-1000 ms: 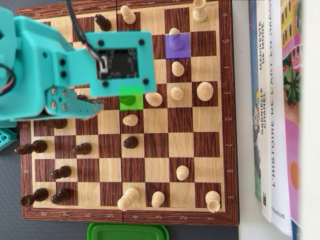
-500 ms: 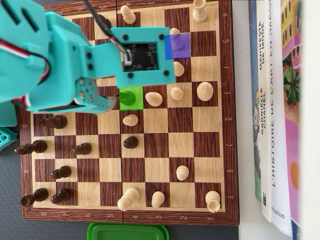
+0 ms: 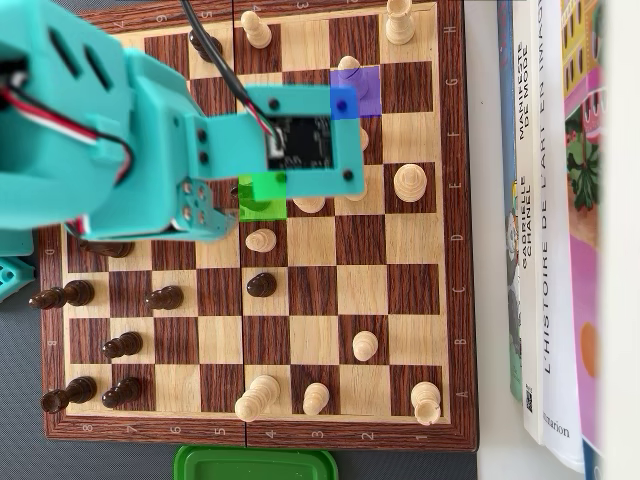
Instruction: Play chess
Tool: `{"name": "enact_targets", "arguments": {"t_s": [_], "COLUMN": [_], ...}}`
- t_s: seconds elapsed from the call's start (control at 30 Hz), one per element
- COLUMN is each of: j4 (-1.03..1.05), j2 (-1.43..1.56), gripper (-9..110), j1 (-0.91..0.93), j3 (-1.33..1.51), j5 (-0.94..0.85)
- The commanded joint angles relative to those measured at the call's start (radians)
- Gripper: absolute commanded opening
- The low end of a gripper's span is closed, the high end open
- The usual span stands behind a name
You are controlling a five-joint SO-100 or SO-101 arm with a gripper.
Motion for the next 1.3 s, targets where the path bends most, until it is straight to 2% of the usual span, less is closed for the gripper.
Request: {"name": "enact_targets", "arguments": {"t_s": [0.0,1.27], "j4": [0.006,-0.002], "j2": [-0.018,-0.104], "gripper": [15,15], "j1": [0.009,0.002], "j3": [-0.043,-0.08], "j5": [-0.003,-0.002]}}
